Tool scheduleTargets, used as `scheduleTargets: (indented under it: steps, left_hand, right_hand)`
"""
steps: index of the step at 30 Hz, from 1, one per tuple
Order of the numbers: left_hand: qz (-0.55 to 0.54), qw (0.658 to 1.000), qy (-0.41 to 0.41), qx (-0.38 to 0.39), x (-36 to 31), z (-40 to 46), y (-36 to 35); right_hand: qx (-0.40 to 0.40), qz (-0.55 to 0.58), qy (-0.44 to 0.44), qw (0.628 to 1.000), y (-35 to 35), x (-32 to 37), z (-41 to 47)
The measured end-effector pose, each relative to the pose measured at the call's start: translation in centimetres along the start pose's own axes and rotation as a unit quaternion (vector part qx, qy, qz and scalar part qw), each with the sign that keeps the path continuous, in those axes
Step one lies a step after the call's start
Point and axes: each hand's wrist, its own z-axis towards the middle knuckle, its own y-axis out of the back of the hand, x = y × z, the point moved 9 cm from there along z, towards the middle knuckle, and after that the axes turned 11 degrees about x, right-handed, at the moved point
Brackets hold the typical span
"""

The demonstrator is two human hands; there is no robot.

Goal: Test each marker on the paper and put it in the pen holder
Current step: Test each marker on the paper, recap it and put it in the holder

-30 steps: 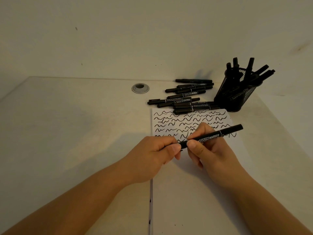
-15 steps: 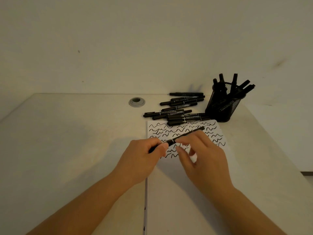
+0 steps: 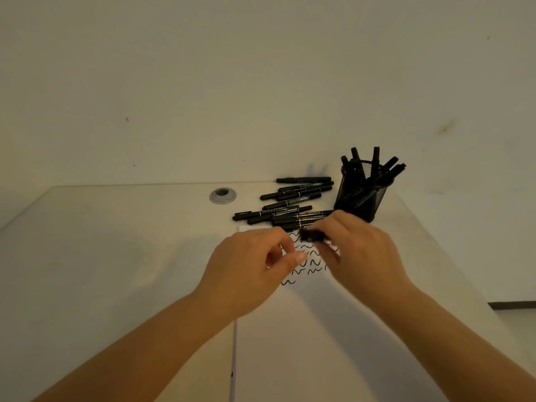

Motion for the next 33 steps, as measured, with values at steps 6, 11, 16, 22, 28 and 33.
scheduleTargets:
  steps: [6, 11, 16, 22, 28, 33]
  left_hand:
    - [0.117, 0.992, 0.004, 0.041, 1.4, 3.5, -2.5]
    - [0.163, 0.984, 0.058, 0.048, 4.9, 6.4, -5.0]
    - [0.177, 0.979, 0.087, 0.04, 6.4, 7.8, -5.6]
    - [0.181, 0.979, 0.084, 0.035, 6.4, 8.4, -5.7]
    - [0.172, 0.979, 0.096, 0.048, 6.5, 8.9, -6.0]
    - [0.163, 0.98, 0.105, 0.04, 6.5, 8.7, -5.9]
  right_hand:
    - [-0.109, 0.122, -0.171, 0.972, 4.6, -9.0, 0.5]
    - [-0.216, 0.246, -0.203, 0.923, 7.0, -12.7, 0.2]
    - [-0.256, 0.259, -0.182, 0.913, 7.7, -13.5, 1.1]
    - [-0.224, 0.18, -0.165, 0.944, 6.6, -13.2, 2.4]
    - [-0.138, 0.113, -0.159, 0.971, 3.6, -12.5, 3.4]
    - [-0.084, 0.07, -0.208, 0.972, 1.3, -13.6, 3.8]
